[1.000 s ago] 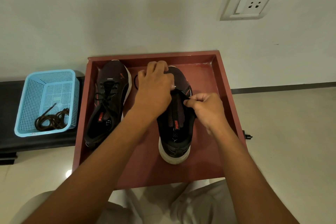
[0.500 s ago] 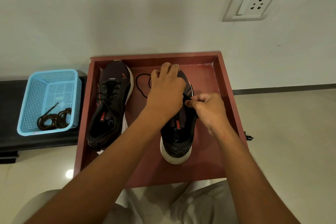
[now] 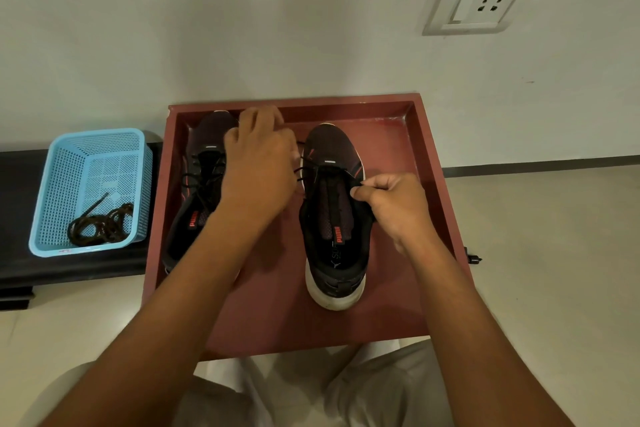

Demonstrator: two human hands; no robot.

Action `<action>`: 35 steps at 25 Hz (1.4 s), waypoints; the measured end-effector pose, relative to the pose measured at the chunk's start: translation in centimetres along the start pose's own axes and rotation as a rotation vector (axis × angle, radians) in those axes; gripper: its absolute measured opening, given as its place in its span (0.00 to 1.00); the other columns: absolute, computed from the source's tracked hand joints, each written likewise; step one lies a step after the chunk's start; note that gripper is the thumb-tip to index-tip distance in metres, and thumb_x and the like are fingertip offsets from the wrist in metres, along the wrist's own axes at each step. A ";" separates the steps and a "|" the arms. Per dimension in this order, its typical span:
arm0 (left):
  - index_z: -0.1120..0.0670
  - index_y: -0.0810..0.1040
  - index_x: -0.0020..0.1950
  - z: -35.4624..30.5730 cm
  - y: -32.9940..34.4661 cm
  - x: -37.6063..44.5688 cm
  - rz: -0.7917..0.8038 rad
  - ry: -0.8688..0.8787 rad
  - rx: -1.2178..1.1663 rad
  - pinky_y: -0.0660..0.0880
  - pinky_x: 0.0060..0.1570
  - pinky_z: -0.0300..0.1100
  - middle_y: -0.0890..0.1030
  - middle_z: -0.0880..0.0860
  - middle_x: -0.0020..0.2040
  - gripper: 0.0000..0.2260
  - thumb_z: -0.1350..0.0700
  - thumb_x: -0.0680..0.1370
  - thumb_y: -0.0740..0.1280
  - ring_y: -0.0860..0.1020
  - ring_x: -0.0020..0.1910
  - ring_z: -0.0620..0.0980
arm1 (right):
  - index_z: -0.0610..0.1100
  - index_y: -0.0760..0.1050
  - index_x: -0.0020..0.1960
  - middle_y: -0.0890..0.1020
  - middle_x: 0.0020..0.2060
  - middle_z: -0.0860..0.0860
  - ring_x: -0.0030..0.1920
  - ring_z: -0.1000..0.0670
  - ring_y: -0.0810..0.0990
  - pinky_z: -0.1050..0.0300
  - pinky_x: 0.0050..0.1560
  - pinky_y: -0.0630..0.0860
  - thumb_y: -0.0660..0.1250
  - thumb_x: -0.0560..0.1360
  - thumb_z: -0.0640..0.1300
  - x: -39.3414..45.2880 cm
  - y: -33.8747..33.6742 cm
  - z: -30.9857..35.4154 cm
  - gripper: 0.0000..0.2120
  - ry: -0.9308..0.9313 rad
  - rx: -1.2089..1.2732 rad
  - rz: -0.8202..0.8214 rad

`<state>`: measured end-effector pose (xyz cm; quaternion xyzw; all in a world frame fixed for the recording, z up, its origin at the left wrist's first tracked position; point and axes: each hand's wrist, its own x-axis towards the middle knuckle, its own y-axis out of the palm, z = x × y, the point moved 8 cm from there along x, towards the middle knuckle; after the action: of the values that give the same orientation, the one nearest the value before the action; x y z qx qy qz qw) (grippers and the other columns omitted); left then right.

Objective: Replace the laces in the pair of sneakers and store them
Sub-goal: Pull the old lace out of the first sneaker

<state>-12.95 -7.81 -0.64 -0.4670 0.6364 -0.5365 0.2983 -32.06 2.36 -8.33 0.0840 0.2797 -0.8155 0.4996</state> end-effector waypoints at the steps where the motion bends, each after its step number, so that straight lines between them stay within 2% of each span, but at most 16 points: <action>1: 0.57 0.83 0.49 0.6 -0.2 -0.2 -0.002 -0.037 -0.011 0.66 0.61 0.58 0.72 0.55 0.63 0.03 0.58 0.76 0.72 0.67 0.68 0.59 | 0.46 0.86 0.40 0.87 0.36 0.48 0.42 0.43 0.87 0.43 0.50 0.84 0.77 0.72 0.40 0.0 0.0 0.0 0.03 0.000 -0.003 -0.001; 3: 0.55 0.82 0.51 -0.4 -0.3 -0.4 0.003 -0.030 -0.028 0.66 0.63 0.59 0.71 0.55 0.66 0.07 0.56 0.75 0.74 0.66 0.70 0.59 | 0.46 0.87 0.41 0.87 0.35 0.50 0.42 0.47 0.87 0.44 0.51 0.84 0.77 0.72 0.40 0.0 0.1 0.0 0.03 0.006 -0.006 0.001; 7: 0.49 0.85 0.51 -5.6 1.7 -0.5 0.111 0.162 0.024 0.65 0.66 0.58 0.69 0.54 0.71 0.10 0.50 0.72 0.76 0.63 0.74 0.59 | 0.46 0.87 0.40 0.87 0.35 0.50 0.42 0.47 0.87 0.44 0.50 0.85 0.77 0.72 0.39 -0.1 0.0 0.1 0.04 0.005 -0.005 0.002; 11: 0.52 0.86 0.46 -6.3 3.2 -0.1 0.147 0.182 0.098 0.66 0.64 0.57 0.72 0.55 0.70 0.06 0.54 0.71 0.76 0.65 0.73 0.60 | 0.46 0.86 0.40 0.87 0.35 0.49 0.43 0.44 0.87 0.43 0.49 0.85 0.77 0.72 0.39 -0.1 0.0 0.1 0.04 -0.007 -0.018 0.001; 14: 0.54 0.86 0.48 -5.6 3.3 0.1 0.146 0.183 0.097 0.66 0.64 0.59 0.72 0.55 0.70 0.06 0.59 0.72 0.74 0.65 0.73 0.61 | 0.47 0.87 0.40 0.87 0.35 0.49 0.42 0.44 0.87 0.42 0.49 0.84 0.77 0.72 0.40 0.0 0.0 0.0 0.04 -0.007 -0.020 0.001; 21: 0.53 0.84 0.53 -5.6 3.1 0.3 0.147 0.180 0.204 0.65 0.67 0.59 0.69 0.55 0.72 0.09 0.54 0.74 0.73 0.63 0.74 0.60 | 0.47 0.87 0.40 0.87 0.35 0.49 0.42 0.44 0.87 0.41 0.49 0.84 0.77 0.72 0.40 -0.1 0.0 0.2 0.03 -0.014 -0.022 0.001; 27: 0.56 0.82 0.52 -5.5 3.7 0.7 0.185 0.329 0.250 0.65 0.67 0.64 0.67 0.58 0.75 0.07 0.55 0.77 0.69 0.61 0.76 0.62 | 0.46 0.86 0.39 0.86 0.34 0.48 0.41 0.44 0.87 0.44 0.47 0.84 0.76 0.72 0.39 -0.3 -0.1 0.4 0.04 -0.009 -0.013 0.004; 31: 0.57 0.82 0.54 -3.1 1.6 1.1 0.122 0.276 0.157 0.65 0.68 0.61 0.70 0.56 0.71 0.09 0.55 0.78 0.67 0.64 0.74 0.60 | 0.46 0.86 0.40 0.87 0.35 0.48 0.40 0.46 0.87 0.46 0.47 0.83 0.77 0.72 0.41 -0.4 0.0 0.5 0.03 -0.003 -0.028 0.006; 35: 0.59 0.81 0.52 1.0 -0.5 1.0 0.022 0.102 0.091 0.62 0.68 0.61 0.72 0.56 0.68 0.08 0.56 0.80 0.65 0.67 0.71 0.59 | 0.47 0.86 0.40 0.87 0.35 0.50 0.41 0.45 0.87 0.47 0.48 0.84 0.76 0.73 0.42 -0.7 -0.2 0.7 0.03 0.000 -0.046 0.001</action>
<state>-12.29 -9.14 -0.28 -0.4180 0.6308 -0.5846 0.2923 -31.77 2.58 -7.45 0.0727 0.2986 -0.8085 0.5018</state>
